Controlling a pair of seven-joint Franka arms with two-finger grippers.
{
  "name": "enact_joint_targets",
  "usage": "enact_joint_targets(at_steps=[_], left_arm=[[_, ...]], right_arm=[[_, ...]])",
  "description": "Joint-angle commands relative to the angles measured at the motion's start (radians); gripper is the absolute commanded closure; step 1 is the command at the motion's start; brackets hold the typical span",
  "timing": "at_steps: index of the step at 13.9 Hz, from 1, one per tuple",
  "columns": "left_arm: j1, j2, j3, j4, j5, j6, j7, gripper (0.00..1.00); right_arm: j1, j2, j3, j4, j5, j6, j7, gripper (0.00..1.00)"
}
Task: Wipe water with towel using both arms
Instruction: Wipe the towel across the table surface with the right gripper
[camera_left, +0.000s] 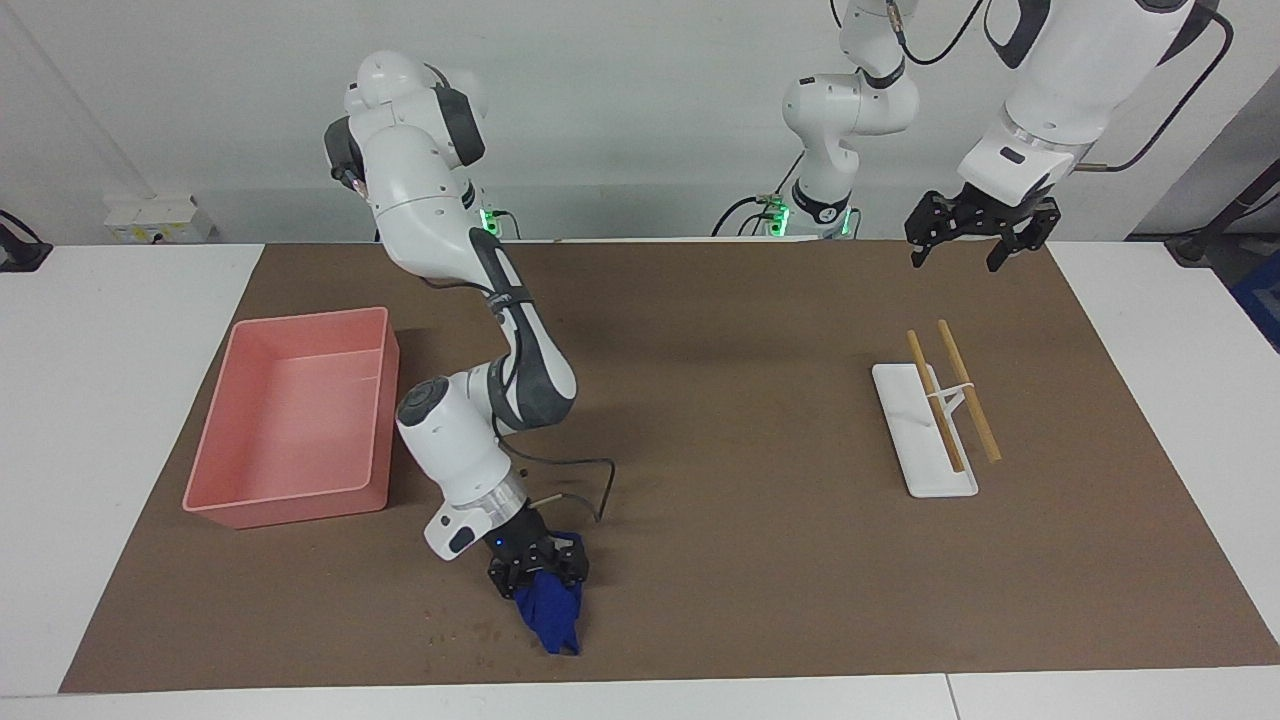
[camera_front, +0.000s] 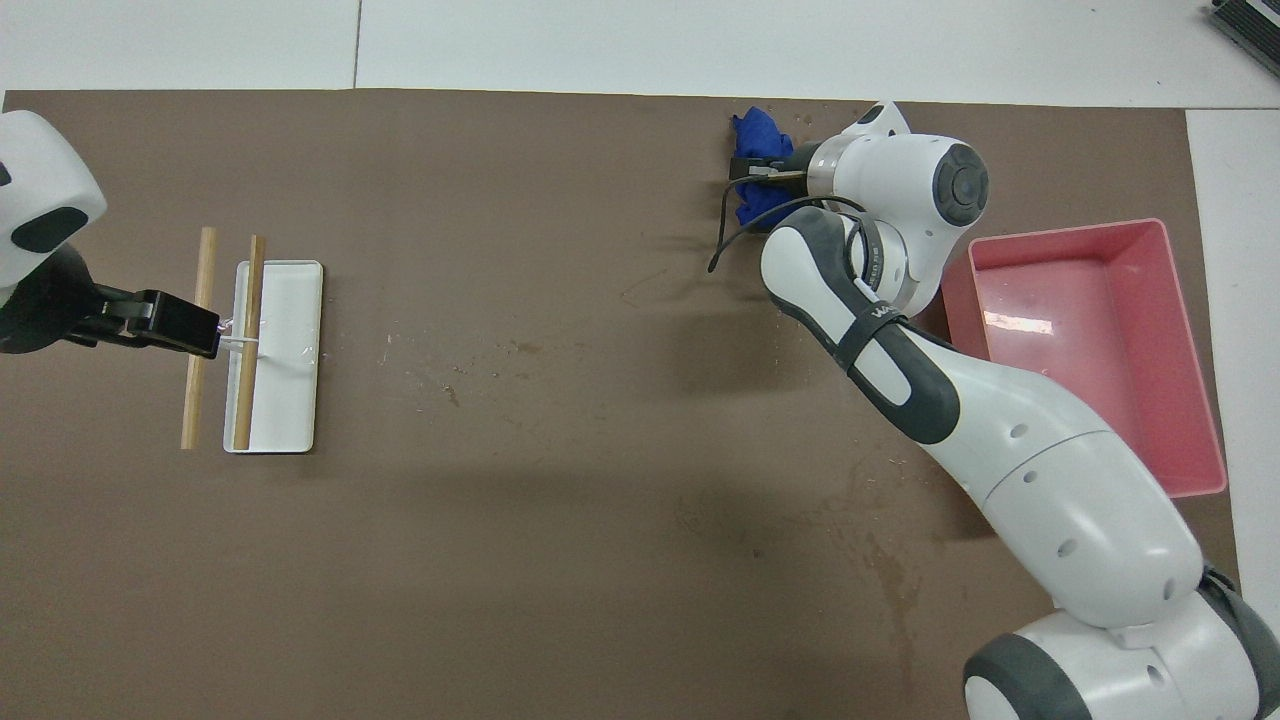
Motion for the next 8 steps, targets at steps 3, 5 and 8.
enact_joint_targets(at_steps=[3,5,8], left_arm=[[0.014,-0.028,-0.008,-0.029,0.009,-0.001,0.012,0.00],[0.014,-0.028,-0.008,-0.029,0.009,-0.001,0.012,0.00],[0.014,-0.028,-0.008,-0.029,0.009,-0.001,0.012,0.00]], right_arm=[[0.019,0.034,0.021,0.003,0.030,-0.024,0.085,1.00],[0.014,0.008,0.012,-0.029,0.022,-0.100,0.076,1.00],[0.009,-0.034,-0.018,-0.040,-0.123,-0.281,0.068,1.00]])
